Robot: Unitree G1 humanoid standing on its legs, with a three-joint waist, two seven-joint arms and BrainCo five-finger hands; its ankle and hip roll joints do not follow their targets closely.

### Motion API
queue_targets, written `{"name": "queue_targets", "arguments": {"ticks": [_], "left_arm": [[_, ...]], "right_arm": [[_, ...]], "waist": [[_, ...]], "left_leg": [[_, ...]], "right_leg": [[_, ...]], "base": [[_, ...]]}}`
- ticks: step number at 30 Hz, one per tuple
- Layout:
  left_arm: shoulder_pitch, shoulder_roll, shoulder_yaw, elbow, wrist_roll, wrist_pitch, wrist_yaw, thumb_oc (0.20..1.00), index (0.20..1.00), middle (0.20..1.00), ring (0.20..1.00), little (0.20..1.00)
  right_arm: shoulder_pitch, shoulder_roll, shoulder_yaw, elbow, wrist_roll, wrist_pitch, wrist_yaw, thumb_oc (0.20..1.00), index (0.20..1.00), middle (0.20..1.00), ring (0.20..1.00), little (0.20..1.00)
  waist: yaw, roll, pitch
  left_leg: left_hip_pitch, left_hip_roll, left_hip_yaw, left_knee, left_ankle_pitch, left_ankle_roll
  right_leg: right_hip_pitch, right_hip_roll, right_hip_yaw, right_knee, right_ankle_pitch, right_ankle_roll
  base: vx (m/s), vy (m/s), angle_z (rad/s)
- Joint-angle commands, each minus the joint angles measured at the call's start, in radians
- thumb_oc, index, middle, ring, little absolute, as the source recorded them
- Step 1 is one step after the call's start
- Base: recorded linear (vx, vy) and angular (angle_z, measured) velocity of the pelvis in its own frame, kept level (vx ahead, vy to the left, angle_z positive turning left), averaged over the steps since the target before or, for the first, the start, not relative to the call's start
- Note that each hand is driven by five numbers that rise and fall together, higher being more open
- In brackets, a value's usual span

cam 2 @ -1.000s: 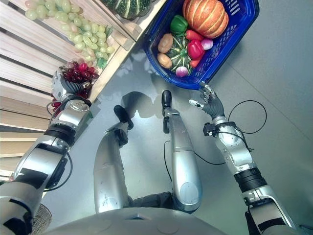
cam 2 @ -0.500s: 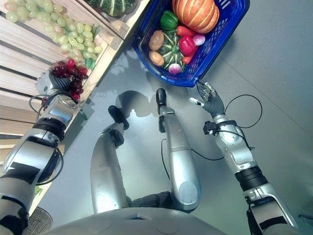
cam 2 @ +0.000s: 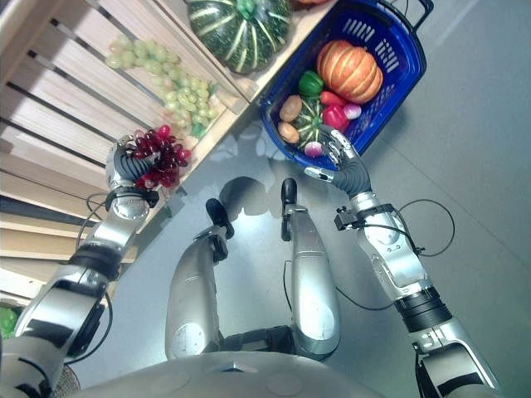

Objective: Pick up fruits and vegetables into the basket

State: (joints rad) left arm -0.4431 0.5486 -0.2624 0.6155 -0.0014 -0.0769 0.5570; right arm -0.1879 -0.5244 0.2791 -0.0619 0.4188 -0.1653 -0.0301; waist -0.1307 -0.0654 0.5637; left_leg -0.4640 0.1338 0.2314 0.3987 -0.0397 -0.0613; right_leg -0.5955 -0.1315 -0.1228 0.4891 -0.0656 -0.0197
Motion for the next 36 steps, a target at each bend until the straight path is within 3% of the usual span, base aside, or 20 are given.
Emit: {"name": "queue_targets", "arguments": {"ticks": [1,5,11,16,21,28,30,36], "left_arm": [[0.048,0.008,0.074,-0.144,-0.015,-0.108,-0.010,0.200,0.200,0.200,0.200,0.200],[0.085,0.013,0.088,-0.253,-0.025,-0.133,-0.048,0.200,0.200,0.200,0.200,0.200],[0.104,0.031,0.104,-0.407,-0.046,-0.107,-0.133,0.200,0.200,0.200,0.200,0.200],[0.105,0.032,0.096,-0.458,-0.045,-0.093,-0.166,0.200,0.200,0.200,0.200,0.200],[0.134,0.002,0.103,-0.531,-0.142,-0.071,-0.274,0.200,0.200,0.200,0.200,0.200],[0.154,-0.019,0.101,-0.620,-0.188,-0.047,-0.344,0.200,0.200,0.200,0.200,0.200],[0.155,-0.030,0.105,-0.657,-0.237,-0.027,-0.379,0.200,0.200,0.200,0.200,0.200],[0.139,-0.050,0.094,-0.725,-0.354,0.017,-0.450,0.200,0.200,0.200,0.200,0.200]], "right_arm": [[0.008,-0.011,-0.049,-0.130,-0.026,-0.026,0.032,1.000,1.000,1.000,1.000,1.000],[-0.037,-0.002,-0.032,-0.159,-0.036,0.024,0.047,1.000,1.000,1.000,1.000,1.000],[-0.112,0.003,0.013,-0.191,-0.045,0.109,0.086,1.000,1.000,1.000,1.000,1.000],[-0.144,0.020,0.048,-0.201,-0.060,0.143,0.090,1.000,1.000,1.000,1.000,1.000],[-0.152,0.049,0.079,-0.220,-0.062,0.226,0.081,1.000,1.000,1.000,1.000,1.000],[-0.160,0.068,0.113,-0.228,-0.096,0.275,0.078,1.000,1.000,1.000,1.000,1.000],[-0.177,0.076,0.130,-0.234,-0.072,0.322,0.080,1.000,1.000,1.000,1.000,1.000],[-0.213,0.117,0.169,-0.250,0.072,0.368,0.099,1.000,1.000,1.000,1.000,1.000]], "waist": [[0.012,0.056,-0.044],[0.033,0.065,-0.077],[0.059,0.072,-0.137],[0.075,0.075,-0.180],[0.093,0.072,-0.261],[0.107,0.068,-0.322],[0.115,0.065,-0.339],[0.126,0.060,-0.365]], "left_leg": [[0.035,-0.007,-0.020,-0.010,0.014,-0.022],[0.091,-0.023,-0.027,-0.034,0.017,-0.020],[0.182,-0.037,-0.043,-0.073,0.018,-0.018],[0.251,-0.039,-0.052,-0.102,0.017,-0.018],[0.374,-0.048,-0.064,-0.174,0.010,-0.013],[0.444,-0.044,-0.067,-0.209,0.003,-0.012],[0.470,-0.044,-0.070,-0.223,-0.001,-0.012],[0.514,-0.040,-0.074,-0.244,-0.010,-0.013]], "right_leg": [[0.096,-0.026,-0.036,-0.025,-0.020,0.085],[0.160,-0.039,-0.046,-0.049,-0.023,0.084],[0.270,-0.047,-0.060,-0.096,-0.027,0.081],[0.354,-0.048,-0.069,-0.133,-0.028,0.082],[0.493,-0.047,-0.077,-0.226,-0.016,0.103],[0.569,-0.044,-0.085,-0.279,-0.003,0.115],[0.596,-0.044,-0.085,-0.294,-0.004,0.120],[0.641,-0.045,-0.098,-0.316,-0.005,0.128]], "base": [[0.03,0.041,0.07],[0.06,0.034,0.09],[0.08,0.013,0.07],[0.12,-0.012,0.03],[0.20,-0.018,0.10],[0.12,-0.007,0.07],[0.07,-0.004,0.04],[0.04,0.001,0.04]]}}
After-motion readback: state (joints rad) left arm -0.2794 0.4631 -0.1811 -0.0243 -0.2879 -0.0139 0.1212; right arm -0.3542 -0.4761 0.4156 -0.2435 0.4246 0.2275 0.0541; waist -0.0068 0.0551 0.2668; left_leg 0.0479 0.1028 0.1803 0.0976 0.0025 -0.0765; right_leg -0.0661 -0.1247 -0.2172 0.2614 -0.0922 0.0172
